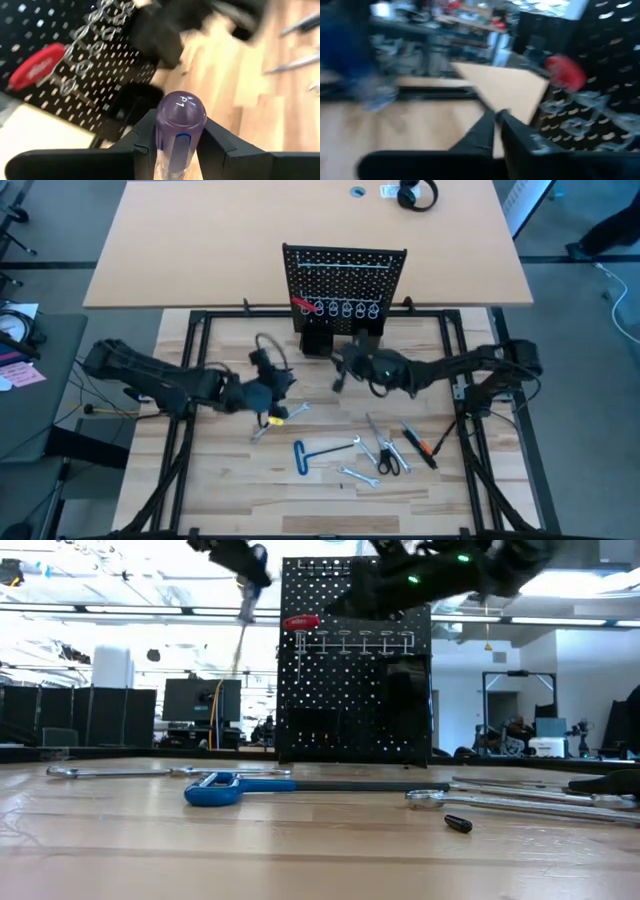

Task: Hang tools onto peg board
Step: Hang the blue screwdriver on the pegboard

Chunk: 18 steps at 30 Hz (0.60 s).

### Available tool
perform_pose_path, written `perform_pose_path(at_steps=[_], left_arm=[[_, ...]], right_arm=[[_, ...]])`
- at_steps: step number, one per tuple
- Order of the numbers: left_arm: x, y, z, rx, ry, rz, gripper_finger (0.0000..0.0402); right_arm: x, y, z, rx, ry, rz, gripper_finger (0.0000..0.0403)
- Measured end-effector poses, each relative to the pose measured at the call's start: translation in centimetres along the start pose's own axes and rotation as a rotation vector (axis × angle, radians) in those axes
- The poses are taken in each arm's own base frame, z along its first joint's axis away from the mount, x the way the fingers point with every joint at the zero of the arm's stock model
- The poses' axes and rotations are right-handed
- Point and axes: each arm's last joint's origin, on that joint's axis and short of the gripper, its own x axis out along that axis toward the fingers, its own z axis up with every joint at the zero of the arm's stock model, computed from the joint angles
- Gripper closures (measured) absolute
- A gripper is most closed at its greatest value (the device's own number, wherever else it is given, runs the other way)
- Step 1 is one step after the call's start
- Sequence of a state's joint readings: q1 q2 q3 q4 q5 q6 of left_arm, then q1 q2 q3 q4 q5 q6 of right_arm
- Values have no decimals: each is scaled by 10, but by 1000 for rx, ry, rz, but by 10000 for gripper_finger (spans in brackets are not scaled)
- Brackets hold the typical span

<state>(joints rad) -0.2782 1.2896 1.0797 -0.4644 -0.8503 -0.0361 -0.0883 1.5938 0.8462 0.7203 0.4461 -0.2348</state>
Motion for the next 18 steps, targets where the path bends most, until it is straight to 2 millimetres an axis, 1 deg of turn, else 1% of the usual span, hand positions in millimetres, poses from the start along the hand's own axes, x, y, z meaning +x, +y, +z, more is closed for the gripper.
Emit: perform_pose_path(at_steps=[2,6,7,8,10,12,13,18], left_arm=[[-4,-7,-6,-16,-10,33,320],[-12,-15,-12,-40,-30,99,320],[-14,-16,-12,-40,-38,114,320],[-16,-17,-12,-37,-44,126,320],[-19,-19,-12,-39,-55,136,320],[-21,-21,-13,-31,-56,136,320],[-23,-22,-13,-37,-60,133,320],[-25,-24,-16,-32,-50,129,320]], right_arm=[[15,-9,3,-17,8,-64,392],[49,-22,9,-36,9,-166,391],[56,-24,11,-58,12,-204,392],[63,-24,10,-98,44,-245,394],[75,-21,11,-172,63,-292,397],[81,-14,11,-227,72,-288,398],[83,-11,15,-236,60,-282,398],[76,6,30,-288,25,-249,398]])
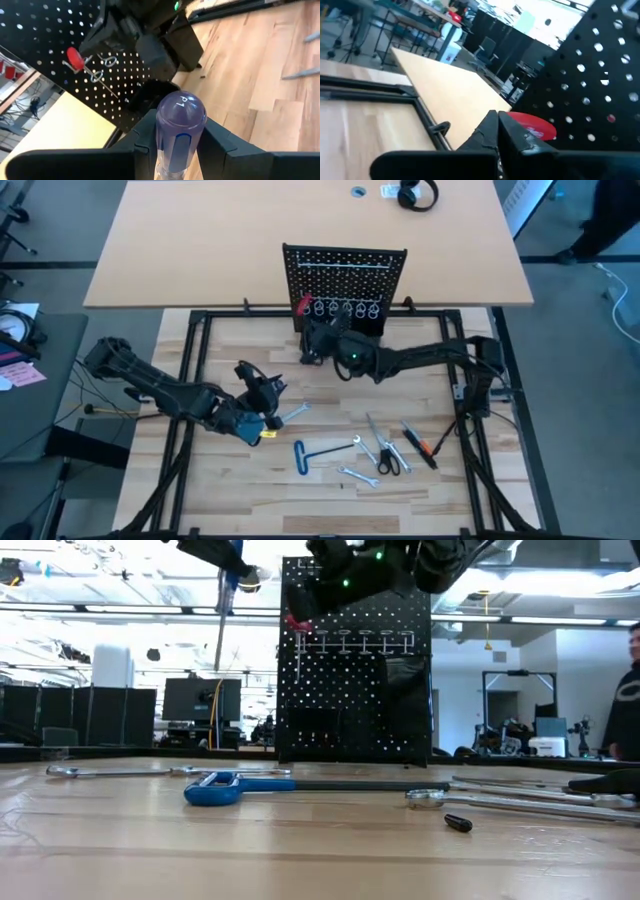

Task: Hang tools onto peg board
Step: Hang the blue screwdriver on the pegboard

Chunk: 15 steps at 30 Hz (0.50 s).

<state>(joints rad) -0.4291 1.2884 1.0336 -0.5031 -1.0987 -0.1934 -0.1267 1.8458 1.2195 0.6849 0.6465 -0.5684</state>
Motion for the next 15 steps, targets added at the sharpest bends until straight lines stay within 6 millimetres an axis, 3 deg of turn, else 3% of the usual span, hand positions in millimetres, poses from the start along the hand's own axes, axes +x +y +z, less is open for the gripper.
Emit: perform_pose_path(at_steps=[7,10,15], left_arm=[[-1,0,-1,-8,2,-1,320],[-1,0,-1,-8,2,-1,320],[1,1,0,13,1,3,320]], right_arm=[[-6,-13,10,-14,36,-100,398],[-11,-8,12,-87,73,-131,398],[-56,7,44,-299,129,-132,398]])
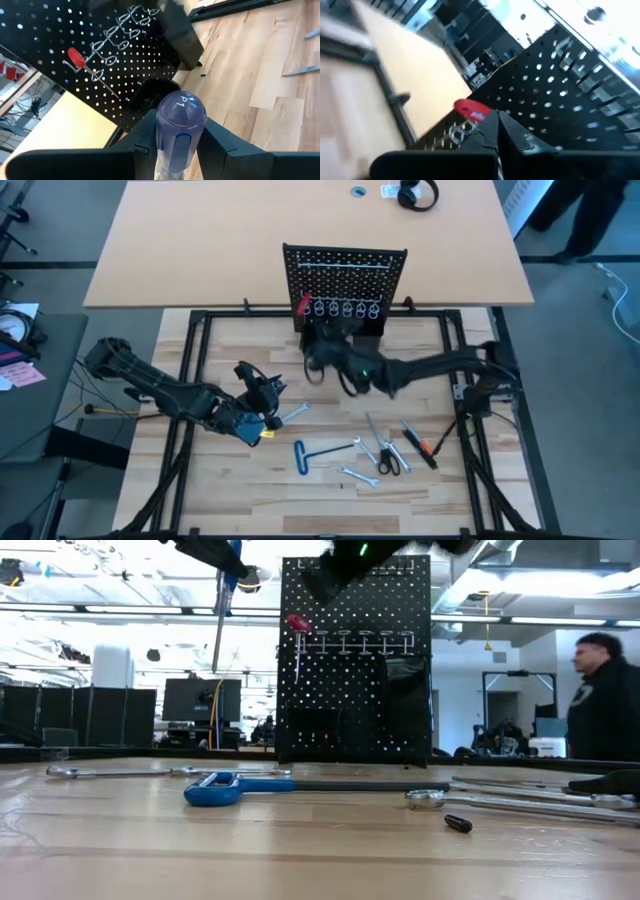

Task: Hang tools onto peg board
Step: Hang the blue screwdriver on the pegboard

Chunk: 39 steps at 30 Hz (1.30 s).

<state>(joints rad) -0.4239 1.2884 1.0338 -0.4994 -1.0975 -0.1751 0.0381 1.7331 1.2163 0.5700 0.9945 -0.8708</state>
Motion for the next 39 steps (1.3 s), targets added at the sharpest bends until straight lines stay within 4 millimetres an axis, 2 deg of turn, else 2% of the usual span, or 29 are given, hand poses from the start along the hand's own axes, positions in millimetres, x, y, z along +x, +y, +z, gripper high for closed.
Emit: perform_pose_path(at_steps=[3,5,10,15,18,21,26,29,34,39], left_arm=[[10,4,5,33,5,-53,320],[20,10,10,53,-4,-126,320],[50,36,31,85,-115,-191,320],[68,75,71,111,-243,-119,320],[80,96,91,128,-298,-87,320],[99,114,105,105,-329,-90,320],[139,125,109,125,-273,-49,320],[152,127,109,120,-236,-40,320],[158,131,107,101,-188,-1,320],[145,140,112,52,-213,29,320]], right_arm=[[-42,4,3,-117,43,91,398],[-71,10,-8,-139,84,169,398],[-130,9,-46,45,157,304,398],[-165,21,-72,178,147,355,398],[-176,27,-83,215,144,322,397],[-178,36,-93,235,160,292,397],[-178,42,-97,238,169,289,397],[-178,42,-97,241,168,289,397],[-178,42,-97,231,168,290,397],[-178,42,-97,225,170,291,396]])
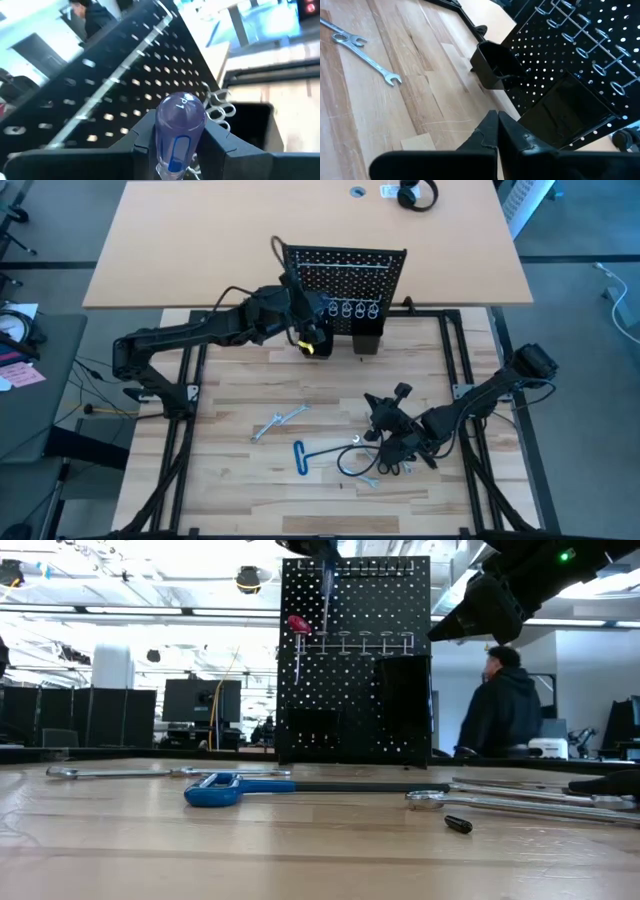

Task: Hang tools onto peg board
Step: Hang the blue screwdriver on the pegboard

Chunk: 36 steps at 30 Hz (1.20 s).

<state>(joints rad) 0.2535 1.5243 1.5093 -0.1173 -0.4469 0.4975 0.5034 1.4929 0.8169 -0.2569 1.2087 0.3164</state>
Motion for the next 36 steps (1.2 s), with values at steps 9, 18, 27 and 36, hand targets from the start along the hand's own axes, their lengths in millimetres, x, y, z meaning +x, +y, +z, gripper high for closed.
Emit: perform_pose_path(at_steps=[9,18,27,36], left_arm=[[-3,2,-2,-46,24,-9,320],[2,5,-8,-120,49,-17,320],[7,9,-12,-177,37,-54,320],[6,12,-8,-174,15,-50,320]], right_arm=[[0,0,0,0,0,2,396],[0,0,0,2,-1,3,396],[0,0,0,2,0,4,396],[0,0,0,1,0,4,396]])
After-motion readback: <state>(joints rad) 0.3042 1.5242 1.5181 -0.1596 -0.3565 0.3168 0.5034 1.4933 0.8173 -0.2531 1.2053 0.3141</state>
